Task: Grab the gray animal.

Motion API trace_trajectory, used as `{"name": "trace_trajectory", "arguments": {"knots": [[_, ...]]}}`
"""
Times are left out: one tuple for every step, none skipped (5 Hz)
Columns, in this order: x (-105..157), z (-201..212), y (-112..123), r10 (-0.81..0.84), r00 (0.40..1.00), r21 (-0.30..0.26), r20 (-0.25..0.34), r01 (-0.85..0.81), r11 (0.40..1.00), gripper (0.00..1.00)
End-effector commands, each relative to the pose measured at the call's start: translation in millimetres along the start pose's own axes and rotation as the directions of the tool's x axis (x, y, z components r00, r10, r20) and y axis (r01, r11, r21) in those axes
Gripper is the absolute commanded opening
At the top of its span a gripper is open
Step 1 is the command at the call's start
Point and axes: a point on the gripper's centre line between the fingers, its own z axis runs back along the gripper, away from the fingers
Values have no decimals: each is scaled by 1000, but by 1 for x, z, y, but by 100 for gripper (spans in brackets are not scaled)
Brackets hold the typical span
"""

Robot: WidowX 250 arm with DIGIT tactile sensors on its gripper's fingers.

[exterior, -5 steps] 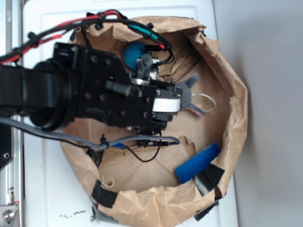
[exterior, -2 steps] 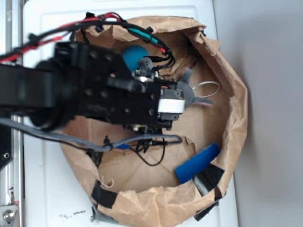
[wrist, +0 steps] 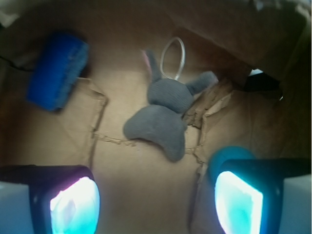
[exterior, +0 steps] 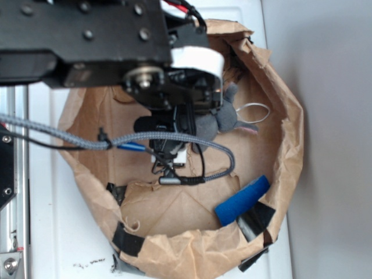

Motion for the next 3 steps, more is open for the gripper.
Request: {"name": "trace_trajectory", "arguments": {"knots": [[28,1,6,19,998,60,67,-23,998,100],[38,-25,-9,4,999,93,54,-9,996,100],[48,-50,-10,40,999,68,27,-42,997,100]]}}
